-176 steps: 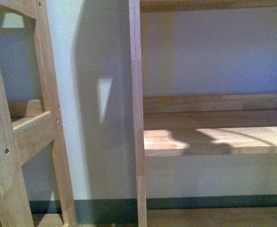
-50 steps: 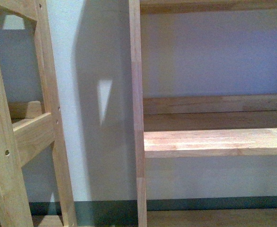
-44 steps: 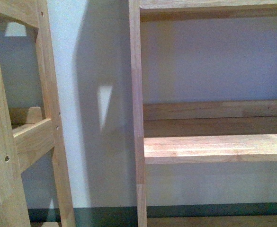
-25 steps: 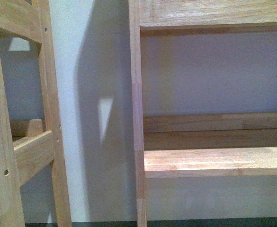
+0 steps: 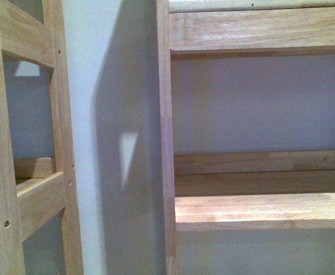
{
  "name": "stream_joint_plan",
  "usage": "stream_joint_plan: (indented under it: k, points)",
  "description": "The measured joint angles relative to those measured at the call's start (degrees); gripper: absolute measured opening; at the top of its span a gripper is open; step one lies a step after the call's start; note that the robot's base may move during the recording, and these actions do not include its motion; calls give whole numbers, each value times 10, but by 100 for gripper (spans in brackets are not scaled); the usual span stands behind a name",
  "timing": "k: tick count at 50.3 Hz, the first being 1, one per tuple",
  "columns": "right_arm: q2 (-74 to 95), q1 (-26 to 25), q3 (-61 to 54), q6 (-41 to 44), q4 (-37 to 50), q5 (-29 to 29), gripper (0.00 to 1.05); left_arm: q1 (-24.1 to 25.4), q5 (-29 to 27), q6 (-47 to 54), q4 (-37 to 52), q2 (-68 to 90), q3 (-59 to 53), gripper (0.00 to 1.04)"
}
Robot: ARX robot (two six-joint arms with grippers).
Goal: Put away toys
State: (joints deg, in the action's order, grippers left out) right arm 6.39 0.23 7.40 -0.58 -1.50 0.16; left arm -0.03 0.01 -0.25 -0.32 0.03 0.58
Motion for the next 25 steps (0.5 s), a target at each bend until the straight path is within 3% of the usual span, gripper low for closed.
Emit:
stream_joint_plan:
  k: [2,25]
  points:
    - [-3,0,-4,1,1,0,17,0,0,0,0,0,0,99]
    - [-31,0,-39,1,10,0,18,0,0,0,0,0,0,99]
